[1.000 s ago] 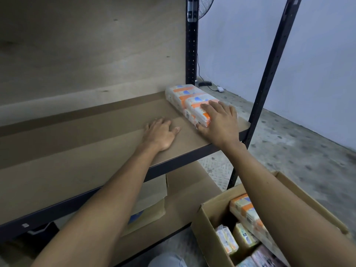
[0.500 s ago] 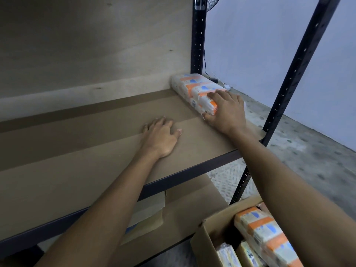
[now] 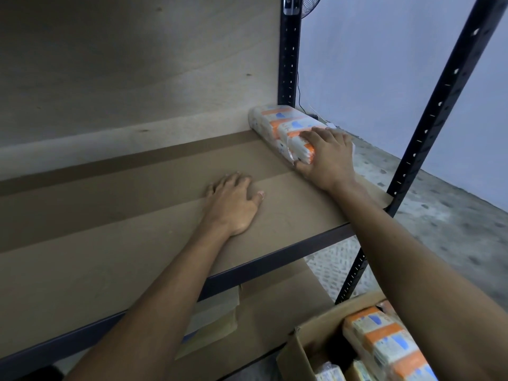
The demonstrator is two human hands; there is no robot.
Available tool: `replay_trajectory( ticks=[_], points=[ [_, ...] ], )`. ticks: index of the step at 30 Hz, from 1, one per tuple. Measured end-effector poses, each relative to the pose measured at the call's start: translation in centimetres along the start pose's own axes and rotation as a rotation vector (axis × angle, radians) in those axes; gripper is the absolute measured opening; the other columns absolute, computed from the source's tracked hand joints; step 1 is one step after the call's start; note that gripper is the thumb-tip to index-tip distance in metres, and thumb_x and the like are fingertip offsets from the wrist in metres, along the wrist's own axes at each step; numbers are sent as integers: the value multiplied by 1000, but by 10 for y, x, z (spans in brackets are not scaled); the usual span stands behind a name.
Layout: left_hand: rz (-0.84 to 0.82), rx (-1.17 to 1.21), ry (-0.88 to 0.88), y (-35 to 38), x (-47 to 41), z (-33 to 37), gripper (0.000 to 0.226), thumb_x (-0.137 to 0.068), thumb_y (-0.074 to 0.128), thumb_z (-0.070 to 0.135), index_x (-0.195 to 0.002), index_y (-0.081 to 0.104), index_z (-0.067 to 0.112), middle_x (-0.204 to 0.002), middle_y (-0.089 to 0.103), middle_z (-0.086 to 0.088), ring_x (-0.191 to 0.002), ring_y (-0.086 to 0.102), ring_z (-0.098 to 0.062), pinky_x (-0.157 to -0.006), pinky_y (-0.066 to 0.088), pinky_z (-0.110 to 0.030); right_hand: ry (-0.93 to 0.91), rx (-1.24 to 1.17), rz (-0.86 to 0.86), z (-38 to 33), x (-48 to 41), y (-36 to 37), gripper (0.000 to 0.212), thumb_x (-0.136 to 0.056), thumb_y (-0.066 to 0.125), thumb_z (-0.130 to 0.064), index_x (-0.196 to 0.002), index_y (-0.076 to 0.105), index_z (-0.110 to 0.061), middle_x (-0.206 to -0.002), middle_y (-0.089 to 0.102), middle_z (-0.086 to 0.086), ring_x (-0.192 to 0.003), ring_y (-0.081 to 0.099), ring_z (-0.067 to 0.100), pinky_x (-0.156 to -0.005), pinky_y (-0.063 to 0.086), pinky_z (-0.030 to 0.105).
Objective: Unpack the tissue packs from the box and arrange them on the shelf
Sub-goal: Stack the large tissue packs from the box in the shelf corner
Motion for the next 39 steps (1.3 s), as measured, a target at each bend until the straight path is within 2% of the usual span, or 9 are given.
replay_trajectory(
  ticks=[11,19,26,30,33,36,39],
  points=[
    [13,6,-2,0,-1,-2,55,-95,35,55,-142,39,28,-156,29,0,-144,22,-21,-118,13,-46,-29,-23,-20,0,9,-6,67,-73,54,-56,-133,50,-26,-143,47,6,-135,35,30,-113,20,50],
    [5,10,-1,0,-2,-2,55,-95,36,53,-142,41,25,-155,31,-2,-144,24,-22,-118,15,-44,-47,-30,-71,-9,26,-24,58,-82,60,-42,-136,48,-25,-149,40,5,-142,25,27,-115,10,51],
    [-18,90,62,-14,14,11,49,-97,43,43,-137,50,17,-149,42,-5,-138,35,-23,-115,25,-38,6,-133,-133,-22,65,-46,54,-84,59,-37,-136,49,-23,-149,39,7,-143,24,28,-115,22,50],
    [-33,189,123,-22,38,26,42,-97,48,40,-133,56,20,-145,48,0,-133,42,-23,-112,29,-33,23,-166,-162,-33,94,-63,52,-85,61,-34,-135,50,-24,-149,39,5,-143,24,27,-115,24,48],
    [-35,217,185,-23,59,44,42,-96,49,40,-133,55,21,-145,48,1,-134,40,-19,-112,26,-31,37,-216,-152,-37,120,-77,47,-87,61,-33,-131,54,-22,-145,45,5,-141,29,25,-116,24,43],
    [-32,271,273,-25,79,71,42,-96,51,36,-135,54,20,-147,46,0,-137,37,-18,-113,25,-29,74,-240,-129,-33,149,-91,43,-88,60,-34,-127,59,-18,-138,54,3,-135,38,20,-111,28,32],
    [-7,316,396,-24,103,103,43,-97,51,33,-138,51,22,-149,42,1,-142,30,-17,-117,20,-33,104,-197,-100,-21,183,-104,39,-88,59,-35,-122,63,-18,-133,59,1,-129,45,20,-108,32,32]
  ],
)
Point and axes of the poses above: each hand's wrist, its own x-axis away from the middle knuckle, its own y-axis out of the palm, z = x × y, the point moved 9 cm from there along -x, towards the middle knuckle
